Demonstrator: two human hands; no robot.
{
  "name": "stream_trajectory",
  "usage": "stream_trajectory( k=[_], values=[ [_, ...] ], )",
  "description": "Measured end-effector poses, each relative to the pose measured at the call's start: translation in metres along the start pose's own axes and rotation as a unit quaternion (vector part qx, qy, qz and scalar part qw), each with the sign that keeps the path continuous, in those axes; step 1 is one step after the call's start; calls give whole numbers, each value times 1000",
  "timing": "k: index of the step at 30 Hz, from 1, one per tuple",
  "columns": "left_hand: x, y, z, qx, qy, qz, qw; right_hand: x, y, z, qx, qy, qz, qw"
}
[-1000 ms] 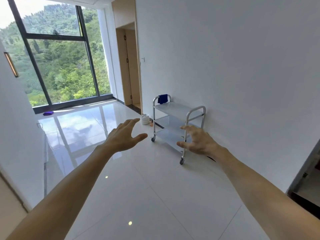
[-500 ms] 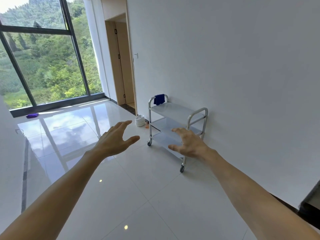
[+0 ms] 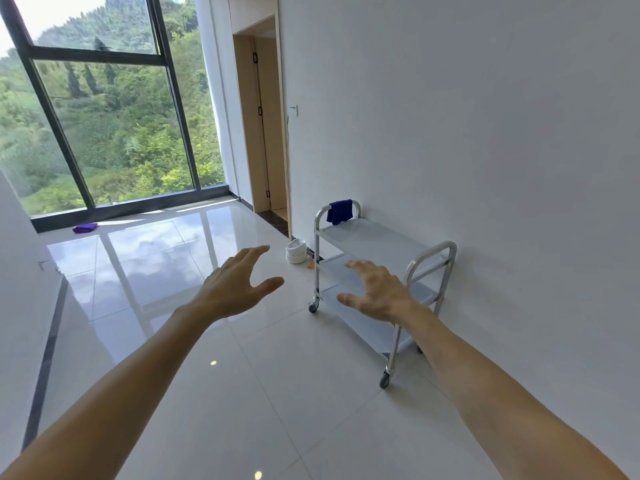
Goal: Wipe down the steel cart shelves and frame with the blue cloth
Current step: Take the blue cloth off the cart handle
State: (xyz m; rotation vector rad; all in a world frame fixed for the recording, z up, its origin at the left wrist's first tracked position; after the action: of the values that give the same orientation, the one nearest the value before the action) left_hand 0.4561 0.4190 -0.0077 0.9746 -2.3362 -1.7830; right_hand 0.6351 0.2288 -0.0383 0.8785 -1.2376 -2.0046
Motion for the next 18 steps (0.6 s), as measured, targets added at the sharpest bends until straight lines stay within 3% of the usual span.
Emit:
stream_trajectory(
  k=[9,18],
  values=[
    [-137,-54,53,21,-3,-1,1000,-144,-44,-37,-3,3,7,1000],
    [-317,-111,129,88,-23,19,996,-318,-90,-69,-7,-49,6,999]
  ],
)
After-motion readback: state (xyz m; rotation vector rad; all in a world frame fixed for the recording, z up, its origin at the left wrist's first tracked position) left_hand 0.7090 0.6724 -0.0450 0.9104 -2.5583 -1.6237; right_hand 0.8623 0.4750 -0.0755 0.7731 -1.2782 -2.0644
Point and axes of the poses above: each hand's wrist, its own x-axis away from the middle knuckle, its own y-axis out of the back of the hand, z = x × y, the point moved 6 cm from there along -x, towards the middle knuckle, and after that the axes turned 5 degrees about -z, right-handed, at the moved point
